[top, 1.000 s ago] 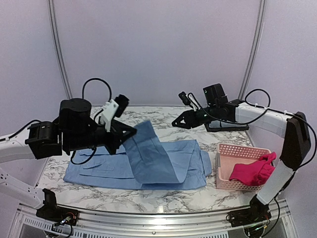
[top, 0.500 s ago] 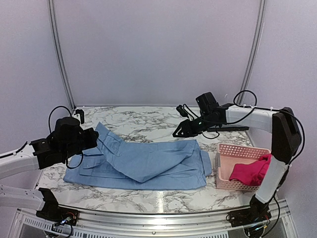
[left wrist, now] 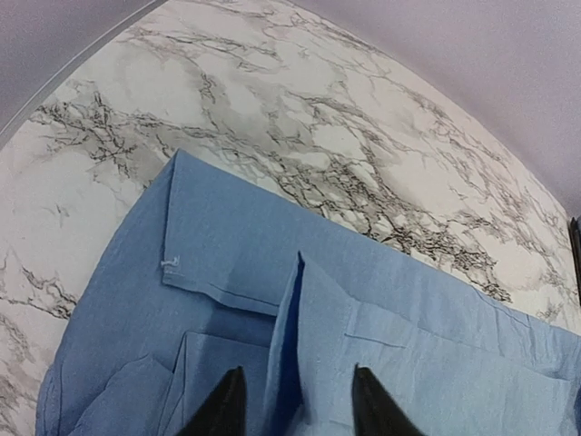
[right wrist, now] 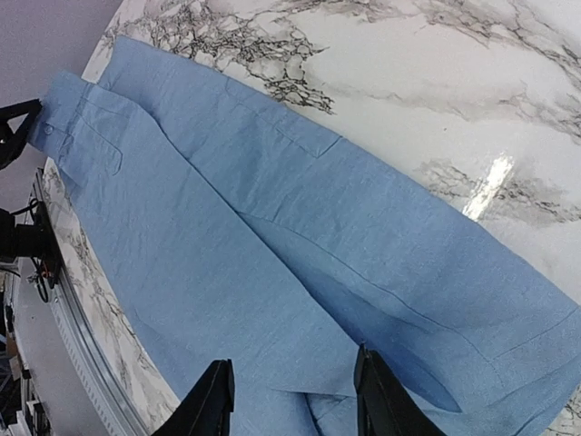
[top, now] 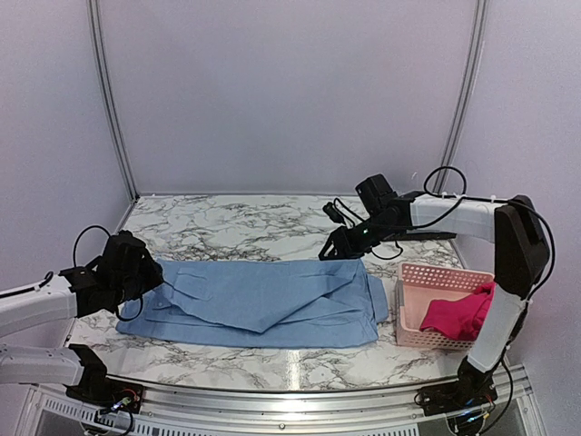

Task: Fold and stack the mixed laundry pile
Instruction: Fold the 1/3-folded shirt at the center of the board.

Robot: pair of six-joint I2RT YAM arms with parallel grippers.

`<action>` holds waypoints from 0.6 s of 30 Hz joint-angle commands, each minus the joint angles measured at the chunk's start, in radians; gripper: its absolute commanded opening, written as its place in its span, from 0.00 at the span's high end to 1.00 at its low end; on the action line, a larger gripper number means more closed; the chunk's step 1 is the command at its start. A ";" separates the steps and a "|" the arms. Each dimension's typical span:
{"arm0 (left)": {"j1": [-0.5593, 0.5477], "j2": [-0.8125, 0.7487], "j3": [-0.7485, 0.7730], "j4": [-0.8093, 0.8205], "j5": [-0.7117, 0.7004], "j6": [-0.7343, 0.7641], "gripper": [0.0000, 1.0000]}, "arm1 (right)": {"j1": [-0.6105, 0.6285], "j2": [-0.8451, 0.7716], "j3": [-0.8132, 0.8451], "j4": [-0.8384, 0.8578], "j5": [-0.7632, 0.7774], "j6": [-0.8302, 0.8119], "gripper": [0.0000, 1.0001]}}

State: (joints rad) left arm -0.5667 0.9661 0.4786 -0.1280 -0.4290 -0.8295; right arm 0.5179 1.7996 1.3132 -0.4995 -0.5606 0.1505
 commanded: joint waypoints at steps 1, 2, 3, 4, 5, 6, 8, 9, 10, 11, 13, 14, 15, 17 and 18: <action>0.026 0.030 0.042 -0.110 -0.011 0.008 0.43 | 0.043 -0.035 0.040 -0.069 0.038 0.023 0.59; 0.026 0.030 0.063 -0.127 -0.012 0.038 0.34 | 0.057 -0.044 0.037 -0.078 0.045 0.038 0.60; 0.026 0.027 0.089 -0.141 -0.016 0.068 0.22 | 0.074 -0.054 0.032 -0.085 0.055 0.049 0.60; 0.027 0.025 0.114 -0.150 -0.017 0.093 0.08 | 0.096 -0.063 0.024 -0.091 0.068 0.061 0.61; 0.026 0.026 0.140 -0.151 -0.006 0.128 0.02 | 0.118 -0.070 0.016 -0.097 0.084 0.075 0.61; 0.026 0.035 0.167 -0.150 0.013 0.162 0.01 | 0.141 -0.075 0.008 -0.101 0.100 0.091 0.61; 0.024 0.078 0.223 -0.150 0.074 0.228 0.01 | 0.177 -0.076 -0.014 -0.089 0.125 0.138 0.63; 0.024 0.109 0.246 -0.150 0.098 0.249 0.01 | 0.190 -0.072 -0.030 -0.076 0.133 0.166 0.64; 0.024 0.138 0.266 -0.150 0.114 0.262 0.01 | 0.202 -0.067 -0.047 -0.057 0.137 0.193 0.64; 0.024 0.164 0.282 -0.150 0.117 0.268 0.01 | 0.212 -0.061 -0.063 -0.035 0.142 0.216 0.65; 0.024 0.207 0.314 -0.151 0.097 0.259 0.01 | 0.227 -0.041 -0.087 0.006 0.144 0.252 0.65; 0.024 0.222 0.331 -0.152 0.090 0.253 0.01 | 0.229 -0.028 -0.099 0.028 0.140 0.260 0.65; 0.025 0.231 0.345 -0.157 0.084 0.248 0.01 | 0.230 -0.010 -0.107 0.041 0.135 0.264 0.64; 0.032 0.238 0.366 -0.168 0.054 0.220 0.01 | 0.227 0.038 -0.107 0.044 0.144 0.252 0.64; 0.043 0.239 0.371 -0.173 0.059 0.200 0.01 | 0.220 0.066 -0.101 0.034 0.161 0.236 0.64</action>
State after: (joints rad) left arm -0.5423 1.1988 0.8024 -0.2596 -0.3504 -0.6121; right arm 0.7460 1.7821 1.2091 -0.5076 -0.4511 0.3626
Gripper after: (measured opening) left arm 0.988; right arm 0.357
